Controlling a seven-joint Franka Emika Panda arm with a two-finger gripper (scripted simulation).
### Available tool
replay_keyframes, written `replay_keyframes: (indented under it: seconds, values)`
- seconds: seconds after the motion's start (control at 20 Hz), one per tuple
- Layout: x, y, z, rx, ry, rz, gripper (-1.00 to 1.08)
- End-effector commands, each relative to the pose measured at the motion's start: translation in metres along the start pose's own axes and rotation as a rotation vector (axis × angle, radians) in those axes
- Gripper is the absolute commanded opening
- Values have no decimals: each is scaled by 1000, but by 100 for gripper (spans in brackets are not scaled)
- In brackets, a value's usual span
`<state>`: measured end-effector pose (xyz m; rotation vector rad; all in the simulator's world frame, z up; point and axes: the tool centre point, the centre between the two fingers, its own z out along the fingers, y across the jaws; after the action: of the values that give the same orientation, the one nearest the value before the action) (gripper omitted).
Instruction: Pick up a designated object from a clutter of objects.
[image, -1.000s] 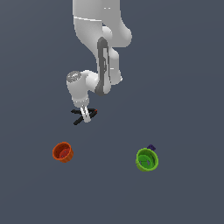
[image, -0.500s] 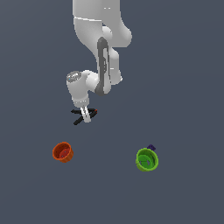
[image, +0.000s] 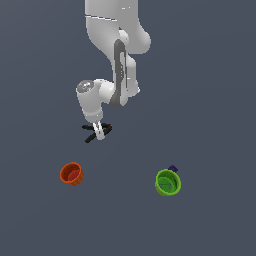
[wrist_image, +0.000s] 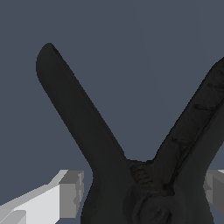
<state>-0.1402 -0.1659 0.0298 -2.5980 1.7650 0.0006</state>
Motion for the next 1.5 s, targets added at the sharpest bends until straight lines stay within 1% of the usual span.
replay_keyframes:
  seconds: [0.0, 0.3, 0.55, 1.45]
  values:
    - [-3, -7, -8, 2, 1, -1, -100]
    - [-14, -28, -34, 2, 1, 0, -100]
    - [-28, -53, -66, 0, 2, 1, -100]
    - [-90, -172, -216, -3, 6, 3, -100]
